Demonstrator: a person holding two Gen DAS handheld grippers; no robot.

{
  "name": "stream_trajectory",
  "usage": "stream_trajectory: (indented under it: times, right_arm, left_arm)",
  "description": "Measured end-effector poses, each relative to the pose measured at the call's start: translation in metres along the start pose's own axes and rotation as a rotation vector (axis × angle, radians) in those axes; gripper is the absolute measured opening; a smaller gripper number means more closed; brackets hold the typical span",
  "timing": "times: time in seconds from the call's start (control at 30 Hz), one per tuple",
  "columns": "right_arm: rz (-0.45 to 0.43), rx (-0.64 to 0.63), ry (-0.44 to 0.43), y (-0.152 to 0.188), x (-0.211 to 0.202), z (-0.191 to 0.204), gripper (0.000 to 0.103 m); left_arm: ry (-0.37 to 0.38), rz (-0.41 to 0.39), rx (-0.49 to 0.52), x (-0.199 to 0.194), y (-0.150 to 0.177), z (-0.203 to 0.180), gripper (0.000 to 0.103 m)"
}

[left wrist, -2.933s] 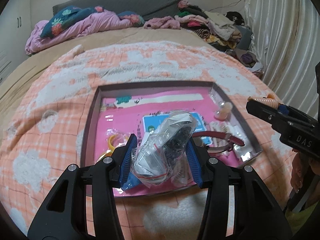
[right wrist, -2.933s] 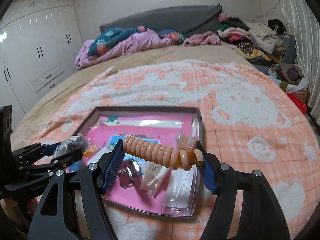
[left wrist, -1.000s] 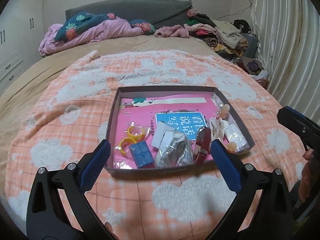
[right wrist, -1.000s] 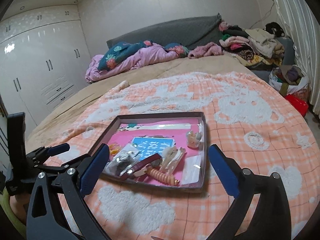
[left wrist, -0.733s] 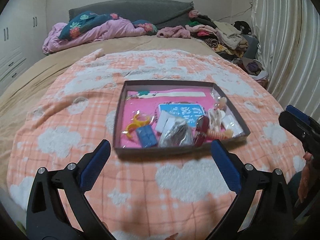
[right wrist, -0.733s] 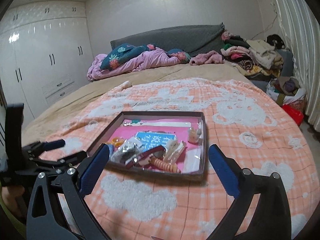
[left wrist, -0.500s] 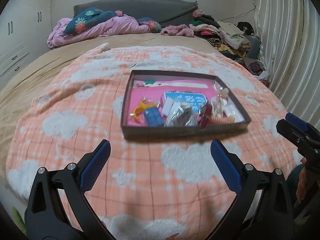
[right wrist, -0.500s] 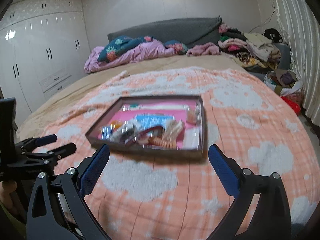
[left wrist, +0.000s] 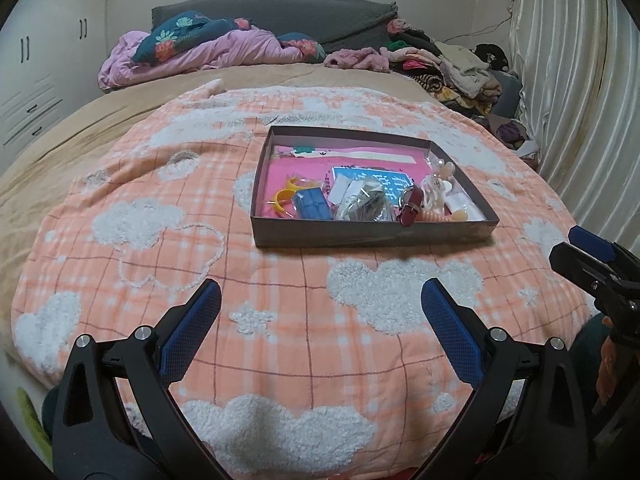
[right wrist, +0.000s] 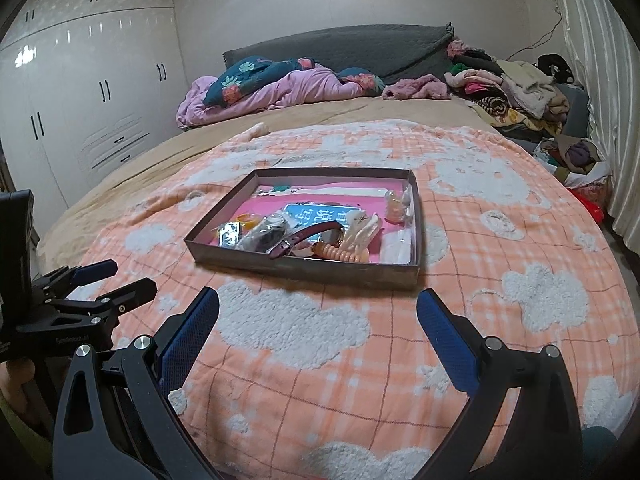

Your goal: Organize jewelry

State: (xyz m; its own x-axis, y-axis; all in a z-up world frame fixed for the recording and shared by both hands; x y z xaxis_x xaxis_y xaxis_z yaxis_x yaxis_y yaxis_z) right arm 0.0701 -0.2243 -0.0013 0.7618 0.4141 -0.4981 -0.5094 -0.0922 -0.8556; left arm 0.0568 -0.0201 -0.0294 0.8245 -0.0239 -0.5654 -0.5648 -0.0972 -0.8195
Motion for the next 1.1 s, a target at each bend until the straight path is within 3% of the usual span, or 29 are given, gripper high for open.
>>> stream_trajectory:
  times: [1.1]
  right_arm:
    - [0.008, 0.022, -0.012, -0.003, -0.003, -0.001, 0.099]
  left_arm:
    - [-0.02, -0.002, 0.016, -0.013, -0.006, 0.005, 0.094]
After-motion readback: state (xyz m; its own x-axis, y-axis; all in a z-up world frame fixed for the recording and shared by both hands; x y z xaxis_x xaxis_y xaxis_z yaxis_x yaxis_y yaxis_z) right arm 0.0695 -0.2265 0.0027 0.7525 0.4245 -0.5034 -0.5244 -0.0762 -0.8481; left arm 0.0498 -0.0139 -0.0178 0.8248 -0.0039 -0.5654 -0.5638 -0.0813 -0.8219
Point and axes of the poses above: each gripper's, at about its wrist camera, not at the fingertips, and x roughly the way its jaws point, z to its left, y to its underside, the point moved 5 cm from there along x, roughly the way its jaws point, and after that the axes turned 7 degrees about -z, right-handed, at the moved point
